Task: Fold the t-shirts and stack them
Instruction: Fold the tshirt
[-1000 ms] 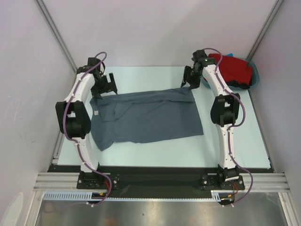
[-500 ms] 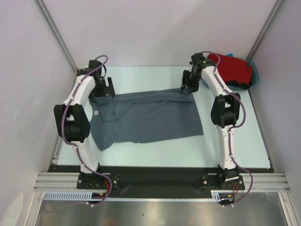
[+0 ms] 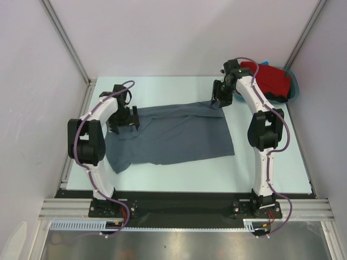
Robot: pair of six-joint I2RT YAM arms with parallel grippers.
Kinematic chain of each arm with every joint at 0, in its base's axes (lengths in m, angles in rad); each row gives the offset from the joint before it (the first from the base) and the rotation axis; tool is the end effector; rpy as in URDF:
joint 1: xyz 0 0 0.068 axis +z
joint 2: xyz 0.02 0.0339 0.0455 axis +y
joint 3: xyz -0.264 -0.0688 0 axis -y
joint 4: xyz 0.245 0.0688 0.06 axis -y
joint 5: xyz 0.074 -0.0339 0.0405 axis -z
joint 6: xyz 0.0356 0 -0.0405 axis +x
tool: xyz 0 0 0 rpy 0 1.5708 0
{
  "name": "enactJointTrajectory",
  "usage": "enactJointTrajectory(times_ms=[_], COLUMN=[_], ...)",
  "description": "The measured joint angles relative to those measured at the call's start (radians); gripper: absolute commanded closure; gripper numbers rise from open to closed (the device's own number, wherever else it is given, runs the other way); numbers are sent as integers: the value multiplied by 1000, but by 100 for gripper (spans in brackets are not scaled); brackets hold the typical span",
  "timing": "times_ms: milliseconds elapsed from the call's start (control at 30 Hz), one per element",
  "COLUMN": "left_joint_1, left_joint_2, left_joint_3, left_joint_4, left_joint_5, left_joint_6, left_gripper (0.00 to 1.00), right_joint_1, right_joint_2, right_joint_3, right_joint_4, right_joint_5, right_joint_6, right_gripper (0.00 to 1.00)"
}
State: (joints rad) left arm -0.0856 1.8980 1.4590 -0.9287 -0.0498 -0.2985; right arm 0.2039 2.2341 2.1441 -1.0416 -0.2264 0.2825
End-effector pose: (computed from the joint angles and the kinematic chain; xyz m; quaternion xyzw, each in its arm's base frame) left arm 0.3730 -0.0302 0.2064 -0.1082 0.9886 0.0050 0.1042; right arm 0.4666 0.1047 0.2609 0.0135 0.9700 0.1591 0.1835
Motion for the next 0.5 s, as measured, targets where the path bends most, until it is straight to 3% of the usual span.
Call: enactJointTrajectory(times_ms=[500], left_joint_1=[-29], left_joint_2=[87], left_joint_3=[125], left_joint_4=[67], left_joint_5=[45], left_joint_6=[2], left_gripper=[0], right_joint_1=[0], right_joint_2=[-8], right_joint_3=[-11], right_joint_4=[0], right_joint_5=[8], right_joint_6=[-5], right_gripper=[47])
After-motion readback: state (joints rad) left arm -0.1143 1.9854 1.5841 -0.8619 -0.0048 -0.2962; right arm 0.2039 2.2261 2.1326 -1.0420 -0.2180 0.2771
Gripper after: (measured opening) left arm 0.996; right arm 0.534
